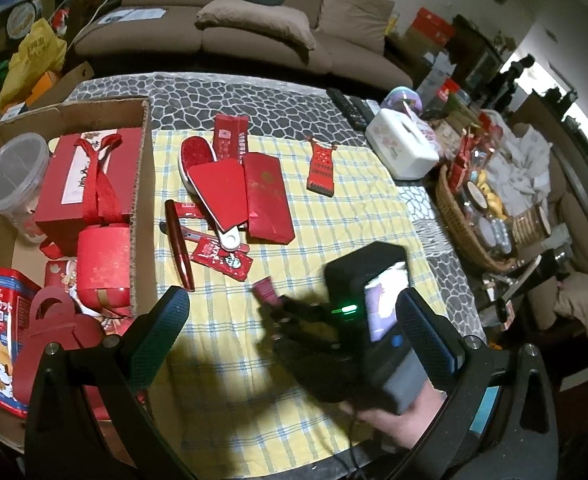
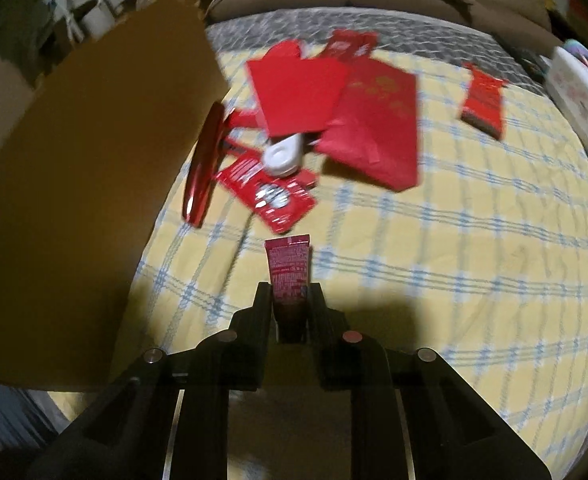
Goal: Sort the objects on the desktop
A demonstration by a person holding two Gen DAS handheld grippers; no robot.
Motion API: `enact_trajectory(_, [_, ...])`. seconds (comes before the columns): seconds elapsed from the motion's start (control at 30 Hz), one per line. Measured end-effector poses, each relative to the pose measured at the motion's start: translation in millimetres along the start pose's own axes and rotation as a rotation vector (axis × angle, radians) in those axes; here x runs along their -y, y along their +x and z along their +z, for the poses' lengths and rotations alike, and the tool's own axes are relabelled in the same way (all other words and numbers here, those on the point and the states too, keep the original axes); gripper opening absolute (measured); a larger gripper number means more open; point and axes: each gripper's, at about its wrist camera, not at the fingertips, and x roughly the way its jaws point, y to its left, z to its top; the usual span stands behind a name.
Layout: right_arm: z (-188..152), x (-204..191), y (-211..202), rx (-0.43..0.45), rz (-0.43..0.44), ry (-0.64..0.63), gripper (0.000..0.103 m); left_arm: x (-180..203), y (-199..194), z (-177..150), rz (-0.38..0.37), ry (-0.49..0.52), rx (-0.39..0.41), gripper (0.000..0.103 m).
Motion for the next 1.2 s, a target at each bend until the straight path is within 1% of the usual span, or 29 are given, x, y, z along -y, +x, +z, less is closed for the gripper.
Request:
enact_trajectory(0.1, [-1, 28, -19, 0.037, -0.011, 0.076, 0.017, 5, 8, -2, -0.003, -0.005, -0.008, 0.103])
enact_trajectory(0.23, [-3, 66, -35, 0.075, -0.024, 0.169, 0.017, 15, 27, -8, 0.015, -0.011, -0.020, 0.103])
enact_trajectory(0.33, [-4, 86, -43, 0.092, -0.034, 0.206, 0.017, 22, 50, -17, 0.089, -0.007, -0.018, 0.103])
enact_trajectory(0.4, [-6, 94, -50, 0.107, -0.039, 0.214, 0.017, 20, 65, -21, 0.111, -0.020, -0.021, 0.103])
enact_trajectory(0.6, [-10, 102, -48, 0.105, -0.020, 0.210, 0.017, -5, 113, -33, 0.174, -0.119, -0.026, 0.103])
enact_trajectory(0.73, [-10, 97, -47, 0.104, 0.002, 0.195, 0.017, -17, 135, -32, 0.241, -0.129, 0.005, 0.103])
enact_trajectory(0.77, [-10, 95, -48, 0.107, 0.008, 0.195, 0.017, -20, 141, -31, 0.258, -0.129, 0.008, 0.101])
enact_trajectory(0.8, [-11, 94, -48, 0.108, 0.010, 0.193, 0.017, -24, 148, -29, 0.279, -0.135, 0.004, 0.095])
enact_trajectory(0.87, [-11, 92, -48, 0.108, 0.004, 0.183, 0.017, -31, 159, -27, 0.309, -0.146, -0.007, 0.089])
enact_trajectory(0.93, [-11, 91, -48, 0.108, -0.001, 0.174, 0.017, -37, 169, -25, 0.338, -0.153, -0.025, 0.088])
enact_trajectory(1.03, [-11, 94, -50, 0.110, 0.009, 0.183, 0.017, -38, 180, -25, 0.377, -0.137, -0.033, 0.088])
enact_trajectory(1.07, [-11, 95, -51, 0.112, 0.011, 0.187, 0.017, -38, 183, -24, 0.377, -0.137, -0.038, 0.088])
enact_trajectory(1.13, [-12, 98, -52, 0.115, 0.016, 0.195, 0.017, -38, 190, -23, 0.375, -0.138, -0.045, 0.083])
enact_trajectory(1.2, [-12, 100, -52, 0.116, 0.018, 0.198, 0.017, -37, 194, -21, 0.394, -0.122, -0.039, 0.082])
